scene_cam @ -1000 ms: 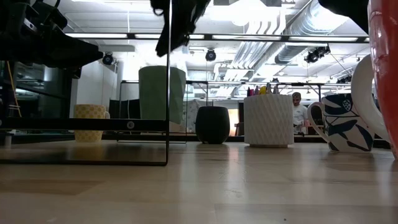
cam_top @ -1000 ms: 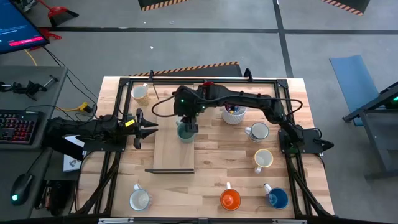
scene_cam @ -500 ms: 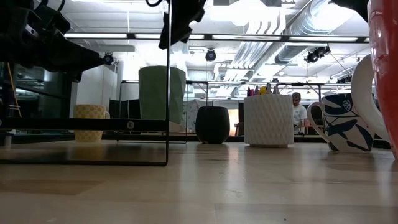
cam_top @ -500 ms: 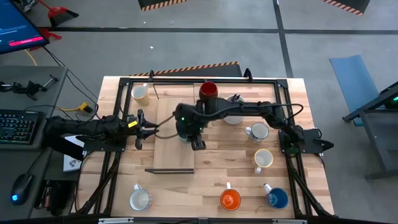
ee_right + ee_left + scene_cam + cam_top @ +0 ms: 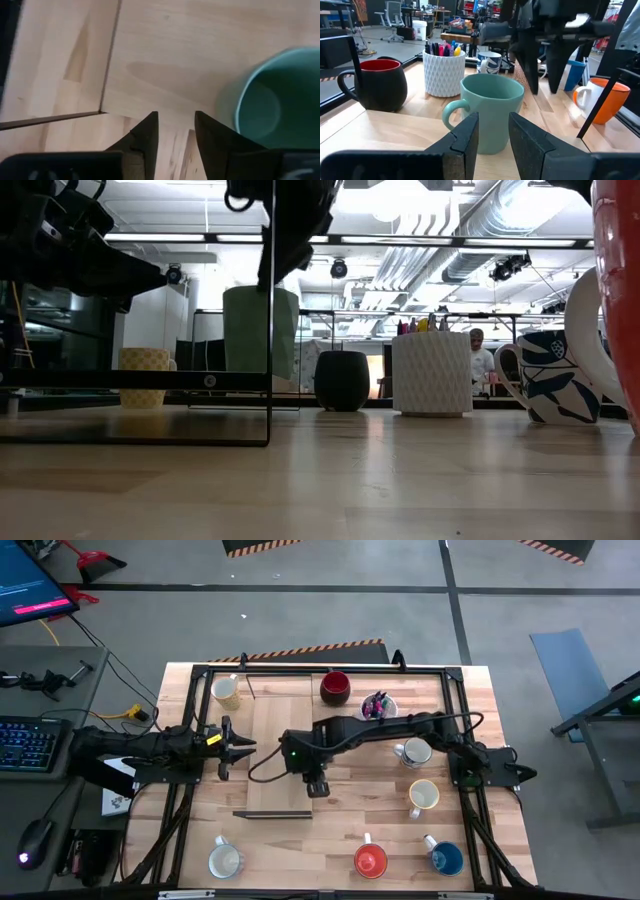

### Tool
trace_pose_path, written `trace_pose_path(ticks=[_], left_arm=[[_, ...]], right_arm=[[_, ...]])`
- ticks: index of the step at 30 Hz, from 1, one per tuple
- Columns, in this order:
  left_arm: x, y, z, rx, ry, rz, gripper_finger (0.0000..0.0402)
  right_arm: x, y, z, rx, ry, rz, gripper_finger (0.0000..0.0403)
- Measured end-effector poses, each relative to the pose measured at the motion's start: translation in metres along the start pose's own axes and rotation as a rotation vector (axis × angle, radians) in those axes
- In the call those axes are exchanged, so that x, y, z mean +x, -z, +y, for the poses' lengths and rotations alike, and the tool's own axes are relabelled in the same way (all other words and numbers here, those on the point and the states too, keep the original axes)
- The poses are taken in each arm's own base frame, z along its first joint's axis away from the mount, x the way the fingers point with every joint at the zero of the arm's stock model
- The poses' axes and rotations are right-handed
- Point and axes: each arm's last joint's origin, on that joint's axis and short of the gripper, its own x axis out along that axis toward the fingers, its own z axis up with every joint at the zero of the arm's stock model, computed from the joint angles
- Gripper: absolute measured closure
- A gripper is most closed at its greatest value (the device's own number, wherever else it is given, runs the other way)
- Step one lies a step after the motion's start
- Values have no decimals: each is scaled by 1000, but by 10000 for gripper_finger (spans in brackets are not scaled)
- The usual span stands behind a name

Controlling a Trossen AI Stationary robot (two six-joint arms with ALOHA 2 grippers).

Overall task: Place coffee mugs
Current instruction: Put the green mug on the shelf

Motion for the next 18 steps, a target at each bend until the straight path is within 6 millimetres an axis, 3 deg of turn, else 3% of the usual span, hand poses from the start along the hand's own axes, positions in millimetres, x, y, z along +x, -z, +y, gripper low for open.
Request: trace_pose_path(ticks=[9,18], left_arm=[[0,0,0,-10,0,0,304],[0,0,0,-27,0,0,304]], right_arm=[[-1,0,-3,-7,1,-3,356],[-3,1,-16,6,13,-5,373]])
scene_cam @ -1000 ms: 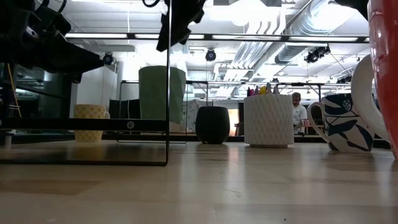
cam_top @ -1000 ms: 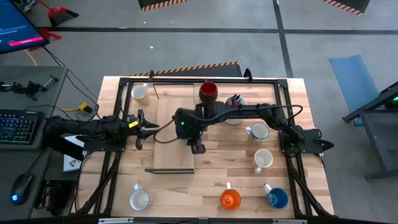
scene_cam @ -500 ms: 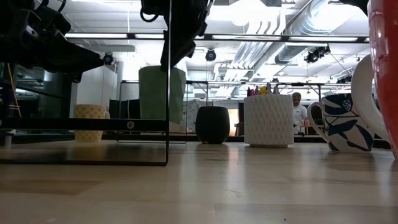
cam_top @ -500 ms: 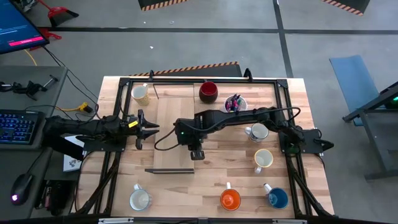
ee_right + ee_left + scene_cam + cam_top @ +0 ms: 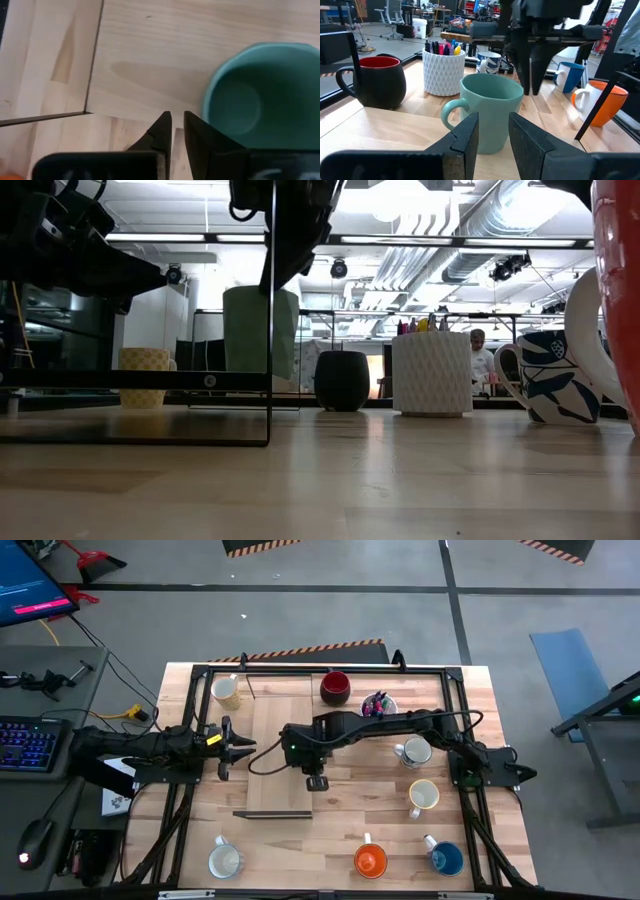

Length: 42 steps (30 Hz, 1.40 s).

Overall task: Place coffee mugs
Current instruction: Put the green mug on the shelf

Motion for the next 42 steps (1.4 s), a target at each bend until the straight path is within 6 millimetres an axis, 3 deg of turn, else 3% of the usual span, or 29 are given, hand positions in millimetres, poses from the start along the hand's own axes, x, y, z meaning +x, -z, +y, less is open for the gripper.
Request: trace_pose_path(ticks=[14,33,42], left_arm=[[0,0,0,0,0,0,304],[0,0,0,1,0,0,304],[0,0,0,1,0,0,304]], right_arm=[[-4,2,-22,-13,27,-10,375],[-14,8,-77,39,129,-49,375],[-14,0,-70,-20,-33,-154,375]])
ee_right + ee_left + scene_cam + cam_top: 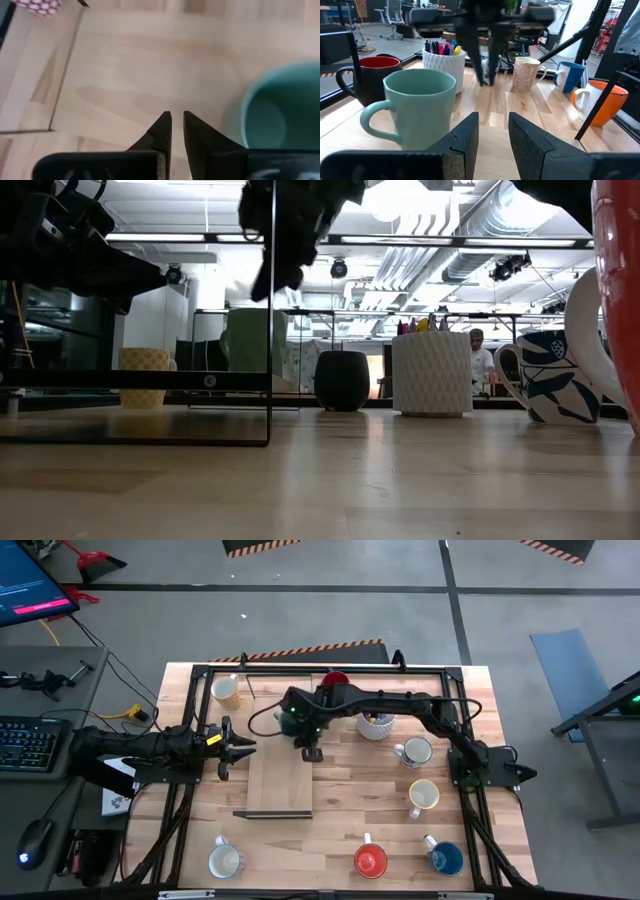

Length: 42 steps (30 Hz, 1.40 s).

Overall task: Place coffee mugs
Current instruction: Put the green mug on the shelf

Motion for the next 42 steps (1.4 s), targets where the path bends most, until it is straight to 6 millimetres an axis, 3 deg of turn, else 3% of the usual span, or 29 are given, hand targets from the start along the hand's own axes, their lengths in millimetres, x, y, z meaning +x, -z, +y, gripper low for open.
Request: trace_pose_path(ticks=[12,27,42], left_arm=[[0,0,0,0,0,0,304],[0,0,0,0,0,1,304],[0,0,0,0,1,0,304]], right_arm=[[1,-7,0,-66,17,-66,399],[33,3,-18,-49,69,-6,403],[23,9,-45,-9,140,-8,403]])
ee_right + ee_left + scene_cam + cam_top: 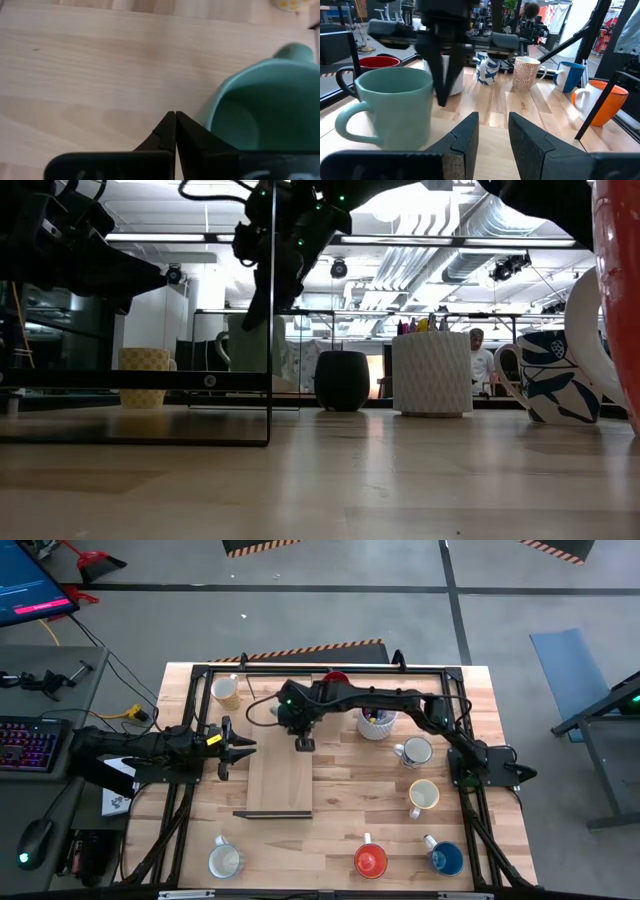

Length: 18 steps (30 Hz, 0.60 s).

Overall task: Place coffee mugs
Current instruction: Put the green mug on the shelf

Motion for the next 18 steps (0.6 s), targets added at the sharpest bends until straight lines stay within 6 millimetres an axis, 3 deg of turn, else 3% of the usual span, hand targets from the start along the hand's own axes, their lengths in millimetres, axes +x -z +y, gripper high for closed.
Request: trace_pose_path(ticks=[8,18], left_arm=[[0,0,0,0,-1,0,304],[0,0,0,-1,0,0,304]], right_arm=[[-2,3,-10,37,47,14,403],[-1,2,-6,109,51,13,403]])
